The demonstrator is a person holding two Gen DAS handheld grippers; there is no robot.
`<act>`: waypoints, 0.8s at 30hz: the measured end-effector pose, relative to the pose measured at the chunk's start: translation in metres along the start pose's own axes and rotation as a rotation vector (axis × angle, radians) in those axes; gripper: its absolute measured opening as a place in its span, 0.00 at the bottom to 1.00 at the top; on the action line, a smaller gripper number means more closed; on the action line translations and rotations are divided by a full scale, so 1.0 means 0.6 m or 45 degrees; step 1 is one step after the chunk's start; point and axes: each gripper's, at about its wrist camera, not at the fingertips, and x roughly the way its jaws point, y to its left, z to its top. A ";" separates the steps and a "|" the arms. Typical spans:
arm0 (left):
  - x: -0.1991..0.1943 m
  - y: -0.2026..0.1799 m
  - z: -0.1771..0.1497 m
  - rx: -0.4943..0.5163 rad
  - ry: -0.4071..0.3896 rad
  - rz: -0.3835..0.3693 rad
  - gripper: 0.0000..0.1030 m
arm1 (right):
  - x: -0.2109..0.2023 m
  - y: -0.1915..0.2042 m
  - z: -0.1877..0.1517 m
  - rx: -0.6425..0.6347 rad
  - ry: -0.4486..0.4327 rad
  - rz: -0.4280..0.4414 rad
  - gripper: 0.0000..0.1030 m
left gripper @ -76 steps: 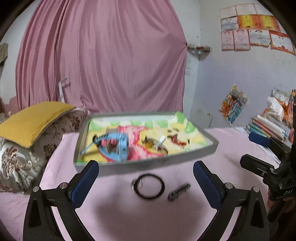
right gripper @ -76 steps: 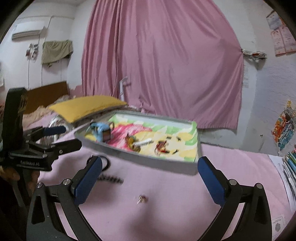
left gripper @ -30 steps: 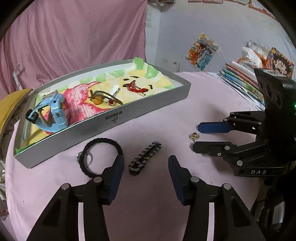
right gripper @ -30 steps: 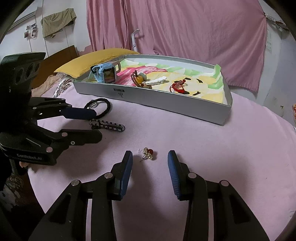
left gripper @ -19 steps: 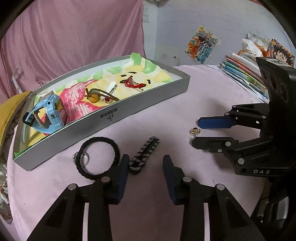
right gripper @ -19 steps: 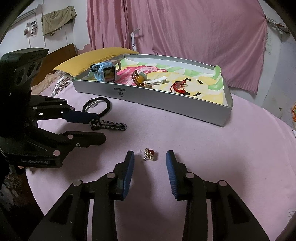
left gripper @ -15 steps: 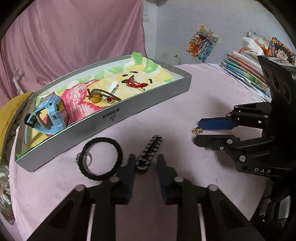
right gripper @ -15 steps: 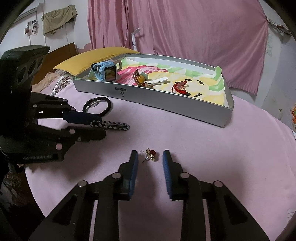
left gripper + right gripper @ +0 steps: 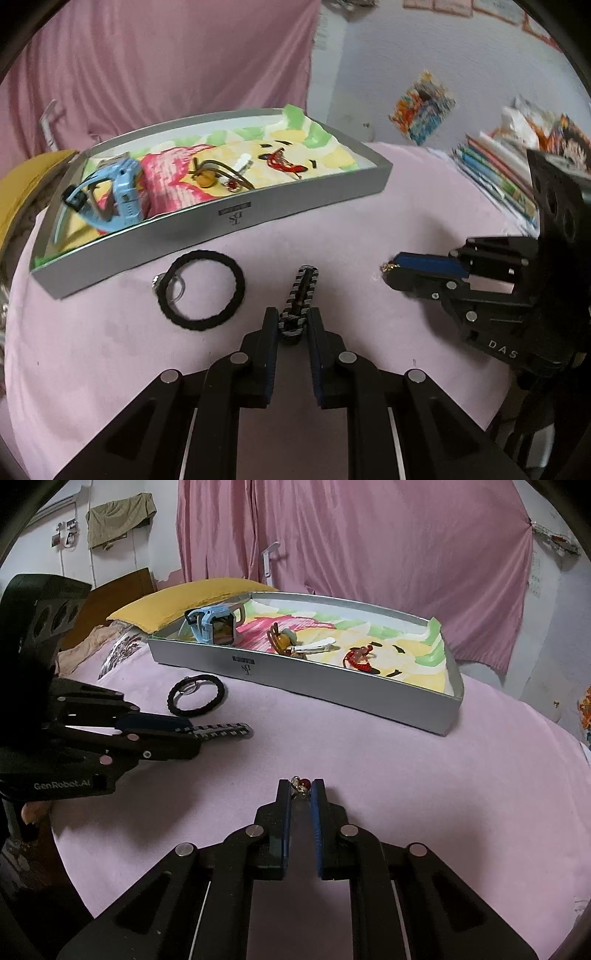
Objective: Organize jewelry
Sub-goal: 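Grasp the stud earring with the right tool while the left tool grasps the black-and-white chain bracelet, then lift the earring and chain bracelet and carry them over the tray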
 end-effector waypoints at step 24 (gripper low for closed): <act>-0.126 0.001 0.110 -0.029 -0.769 0.229 0.14 | -0.127 0.016 0.141 -0.053 -0.640 -0.140 0.09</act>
